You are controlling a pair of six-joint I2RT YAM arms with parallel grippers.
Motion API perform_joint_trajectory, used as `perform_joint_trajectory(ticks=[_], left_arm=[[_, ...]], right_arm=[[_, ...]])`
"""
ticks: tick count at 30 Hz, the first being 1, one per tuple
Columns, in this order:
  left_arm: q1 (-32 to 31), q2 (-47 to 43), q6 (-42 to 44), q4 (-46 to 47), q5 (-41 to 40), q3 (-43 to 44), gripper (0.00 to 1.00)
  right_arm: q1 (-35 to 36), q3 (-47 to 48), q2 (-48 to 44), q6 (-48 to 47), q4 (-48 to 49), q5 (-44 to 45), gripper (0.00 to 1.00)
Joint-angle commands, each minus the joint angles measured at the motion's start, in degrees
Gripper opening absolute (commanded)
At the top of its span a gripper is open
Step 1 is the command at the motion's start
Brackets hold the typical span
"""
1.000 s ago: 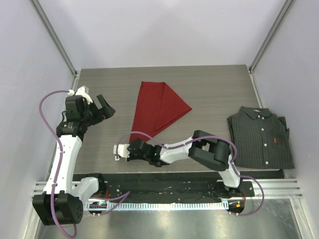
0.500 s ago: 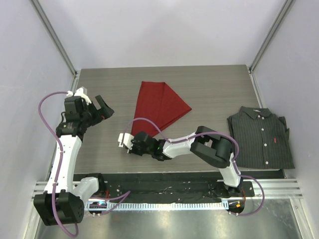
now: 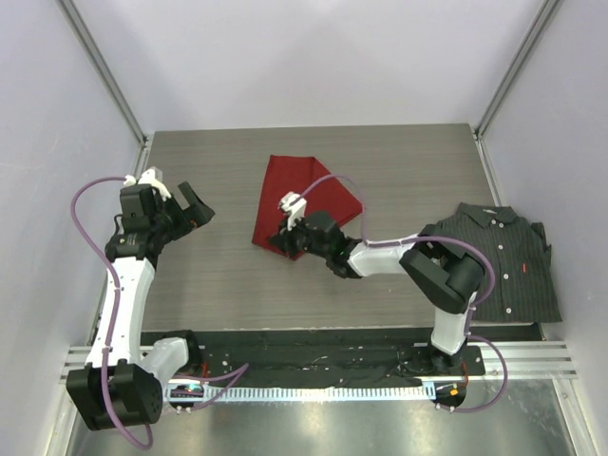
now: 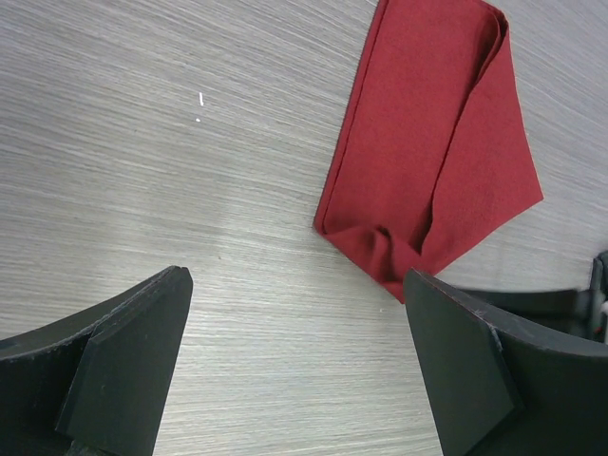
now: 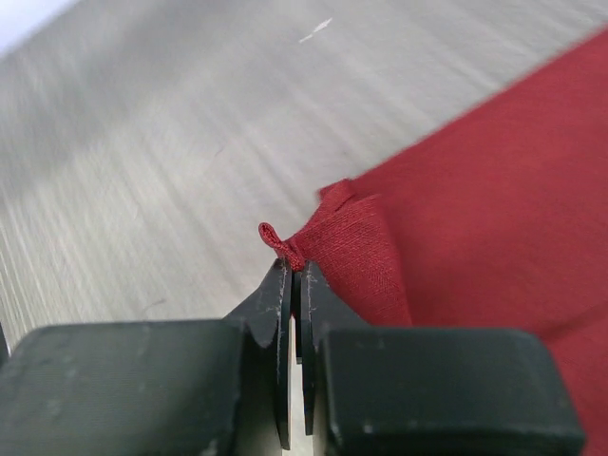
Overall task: Fold the napkin, place the utensils inside, and roll it up
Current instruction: Fold the napkin
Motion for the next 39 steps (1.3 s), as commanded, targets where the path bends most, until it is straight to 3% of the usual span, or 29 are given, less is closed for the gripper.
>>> perform_joint_trajectory(ticks=[1,10,22,39], left_arm=[[0.4,0.1,-0.6,2.5,1.2,-0.3,1.0],[0.5,0.0,-0.7,2.6,1.2,-0.8,1.0],[0.4,-0.3,-0.8,2.8,1.3,-1.1,1.0],[0.4,-0.3,-0.8,2.8,1.4,-1.3,1.0]], right_arm=[[-3.0,-3.9,-4.2,7.9,9.0,-1.3,0.01],[-9.5,-9.0,-9.1,10.4,10.6,1.1,0.01],[-13.9,-8.1,-15.2,7.5,2.4,5.9,0.01],[-24.6,-7.9,-11.7,7.5,2.0,3.0,0.01]])
